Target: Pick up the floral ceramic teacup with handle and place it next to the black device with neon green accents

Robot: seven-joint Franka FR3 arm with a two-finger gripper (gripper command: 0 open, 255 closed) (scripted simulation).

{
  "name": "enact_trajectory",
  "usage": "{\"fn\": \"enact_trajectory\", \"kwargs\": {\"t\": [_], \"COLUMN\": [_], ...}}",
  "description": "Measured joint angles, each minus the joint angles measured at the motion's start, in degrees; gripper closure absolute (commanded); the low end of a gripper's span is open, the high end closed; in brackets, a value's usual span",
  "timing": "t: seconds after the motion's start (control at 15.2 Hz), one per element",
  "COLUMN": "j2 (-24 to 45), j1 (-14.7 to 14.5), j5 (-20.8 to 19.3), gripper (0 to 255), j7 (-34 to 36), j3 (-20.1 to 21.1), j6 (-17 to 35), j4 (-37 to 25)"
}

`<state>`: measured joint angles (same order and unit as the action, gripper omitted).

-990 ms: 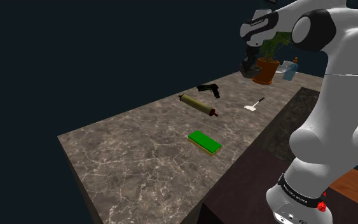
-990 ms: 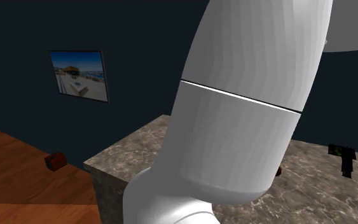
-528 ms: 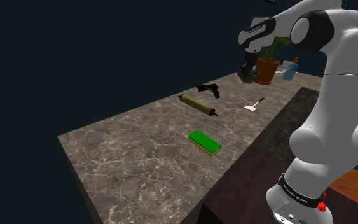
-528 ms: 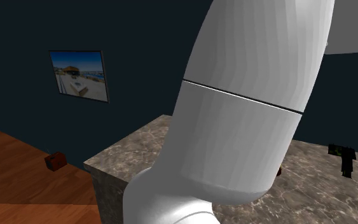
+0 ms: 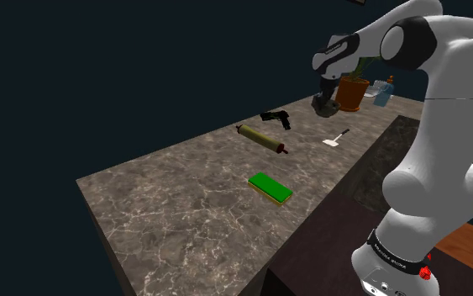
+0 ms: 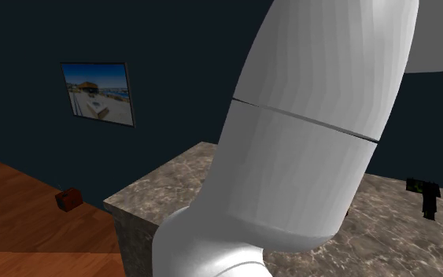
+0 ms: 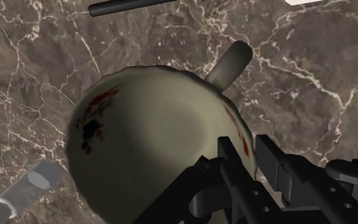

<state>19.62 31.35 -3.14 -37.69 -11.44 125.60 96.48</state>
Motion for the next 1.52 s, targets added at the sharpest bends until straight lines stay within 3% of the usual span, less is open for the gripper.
{"fn": "enact_trajectory", "kwargs": {"t": [0.79, 1.19, 1.25, 1.52], "j2": [3.5, 3.7, 3.7, 3.7], "j1": [0.2, 0.2, 0.2, 0.2], "j5": [0.3, 0.4, 0.4, 0.4], "gripper": [255, 255, 0, 0], "j7": [0.4, 0.4, 0.4, 0.4], "j3": [0.2, 0.2, 0.2, 0.2], "j6": [7.8, 8.3, 8.3, 8.3], "j4": [4.4, 4.6, 4.6, 4.6]}}
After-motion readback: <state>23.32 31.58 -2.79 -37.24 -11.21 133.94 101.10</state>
